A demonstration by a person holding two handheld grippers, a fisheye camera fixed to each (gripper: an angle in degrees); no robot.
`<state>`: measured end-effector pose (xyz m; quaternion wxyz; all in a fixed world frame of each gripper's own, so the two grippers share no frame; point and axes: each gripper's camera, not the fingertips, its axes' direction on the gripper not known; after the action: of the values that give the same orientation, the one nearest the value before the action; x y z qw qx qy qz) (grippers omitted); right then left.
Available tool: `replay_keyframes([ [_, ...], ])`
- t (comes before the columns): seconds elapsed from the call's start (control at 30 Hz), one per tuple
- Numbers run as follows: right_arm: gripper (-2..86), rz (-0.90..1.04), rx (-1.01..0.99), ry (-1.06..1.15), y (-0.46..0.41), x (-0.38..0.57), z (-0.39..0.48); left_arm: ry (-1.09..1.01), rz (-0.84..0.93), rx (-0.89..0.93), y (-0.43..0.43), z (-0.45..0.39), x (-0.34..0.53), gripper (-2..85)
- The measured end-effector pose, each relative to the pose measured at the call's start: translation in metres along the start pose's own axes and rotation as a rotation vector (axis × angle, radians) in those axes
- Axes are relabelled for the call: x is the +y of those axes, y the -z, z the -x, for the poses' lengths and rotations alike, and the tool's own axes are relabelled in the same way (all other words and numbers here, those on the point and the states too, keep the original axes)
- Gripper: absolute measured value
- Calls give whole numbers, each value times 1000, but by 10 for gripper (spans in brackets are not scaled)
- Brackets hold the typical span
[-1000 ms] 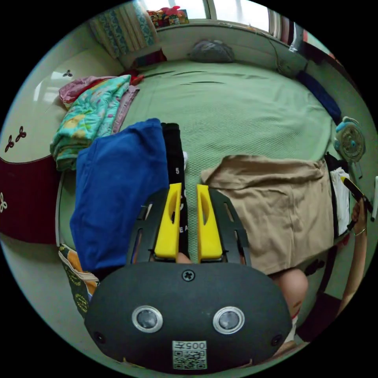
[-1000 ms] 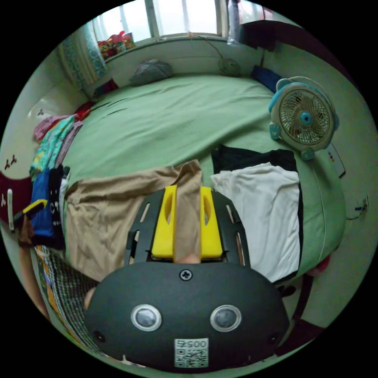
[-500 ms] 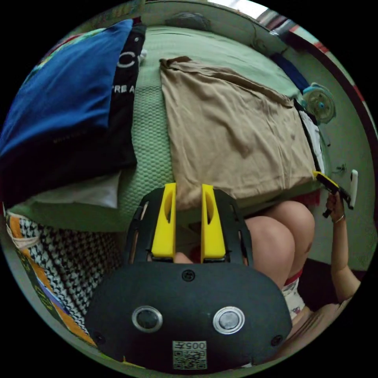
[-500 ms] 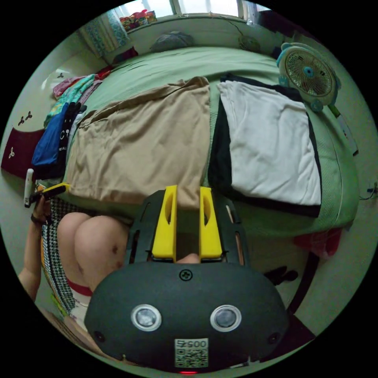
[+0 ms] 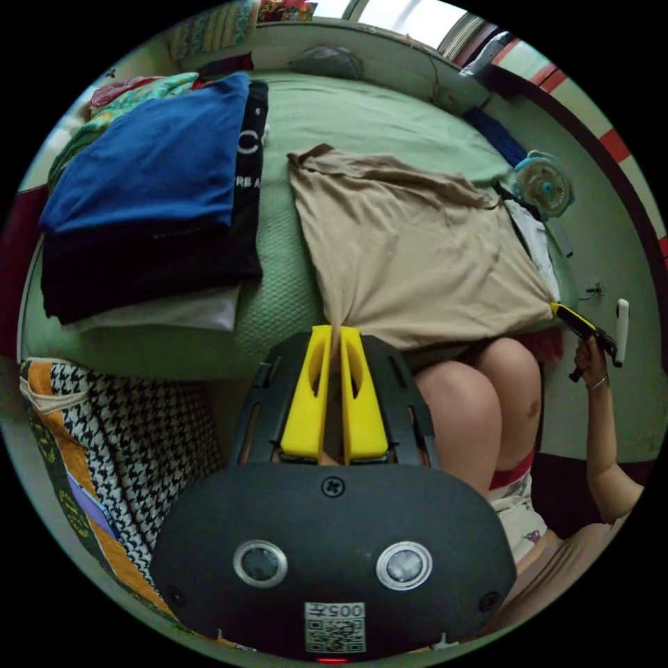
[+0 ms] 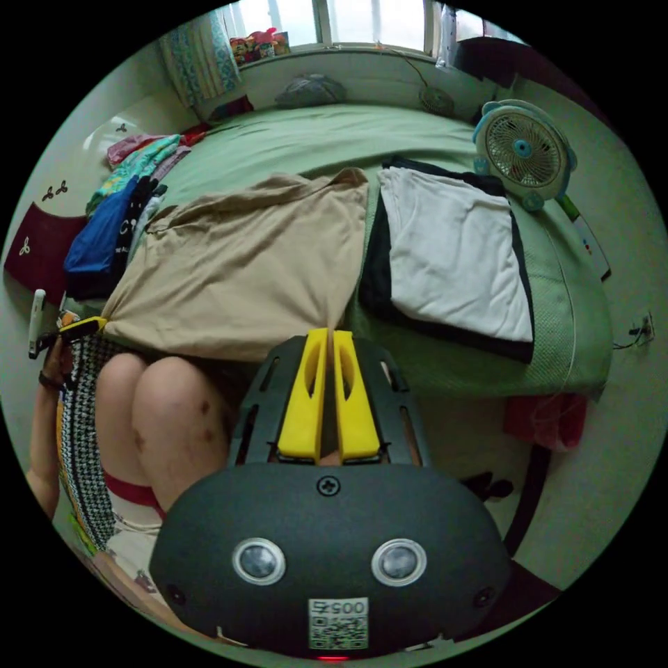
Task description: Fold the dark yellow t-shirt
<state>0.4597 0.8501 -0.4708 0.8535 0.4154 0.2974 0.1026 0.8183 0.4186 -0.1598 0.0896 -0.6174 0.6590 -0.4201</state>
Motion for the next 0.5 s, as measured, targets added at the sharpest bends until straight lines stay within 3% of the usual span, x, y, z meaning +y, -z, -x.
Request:
replay_keyframes([
  [0.23,-7,129,45,-106,-60,-2,-2,89,55,-24,-36,16,-14,10],
  [0.5,42,-39,75,22,-28,-39,18,67,-77,-61,-22,17,-46,-5],
])
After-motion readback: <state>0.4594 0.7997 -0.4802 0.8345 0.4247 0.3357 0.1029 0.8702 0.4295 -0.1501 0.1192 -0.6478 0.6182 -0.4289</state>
